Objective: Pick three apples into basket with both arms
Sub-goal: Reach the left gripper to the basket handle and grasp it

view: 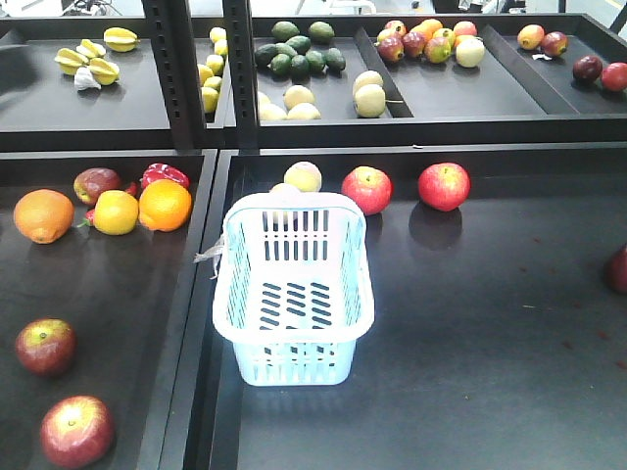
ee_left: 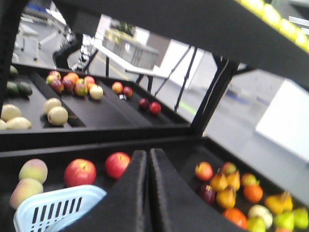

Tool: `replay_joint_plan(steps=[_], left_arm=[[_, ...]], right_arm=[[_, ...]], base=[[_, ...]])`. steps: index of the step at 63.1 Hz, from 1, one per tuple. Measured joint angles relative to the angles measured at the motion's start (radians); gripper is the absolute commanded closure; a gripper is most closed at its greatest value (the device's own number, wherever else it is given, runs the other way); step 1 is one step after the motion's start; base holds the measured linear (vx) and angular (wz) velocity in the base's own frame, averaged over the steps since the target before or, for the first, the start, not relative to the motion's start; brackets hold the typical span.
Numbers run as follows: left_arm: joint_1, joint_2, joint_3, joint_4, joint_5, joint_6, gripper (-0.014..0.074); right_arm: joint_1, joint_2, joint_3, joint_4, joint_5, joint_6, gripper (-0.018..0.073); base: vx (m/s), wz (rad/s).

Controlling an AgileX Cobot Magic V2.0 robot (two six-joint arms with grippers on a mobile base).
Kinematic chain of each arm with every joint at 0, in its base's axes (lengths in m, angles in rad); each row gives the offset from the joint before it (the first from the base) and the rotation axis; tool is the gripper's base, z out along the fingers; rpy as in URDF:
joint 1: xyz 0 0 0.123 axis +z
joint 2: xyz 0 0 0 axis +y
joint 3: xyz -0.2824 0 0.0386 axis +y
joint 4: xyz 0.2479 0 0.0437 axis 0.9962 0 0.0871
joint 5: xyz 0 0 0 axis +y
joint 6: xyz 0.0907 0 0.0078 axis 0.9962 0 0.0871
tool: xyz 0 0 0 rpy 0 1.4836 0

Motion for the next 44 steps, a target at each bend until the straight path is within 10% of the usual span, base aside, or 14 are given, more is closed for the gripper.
replay_joint_plan(steps=[26, 44], left_arm=[[0.0, 0.547, -0.37, 0.136, 0.243, 0.156, -0.0007], [-0.055, 0.846, -0.688, 0.369, 0.374, 0.157, -0.0032]], right_arm=[[0.0, 0.0, 0.0, 0.0, 0.0, 0.0, 0.0561], [0.0, 0.0, 0.0, 0.0, 0.0, 0.0, 0.0561]], base=[[0.0, 0.0], [0.0, 0.0]])
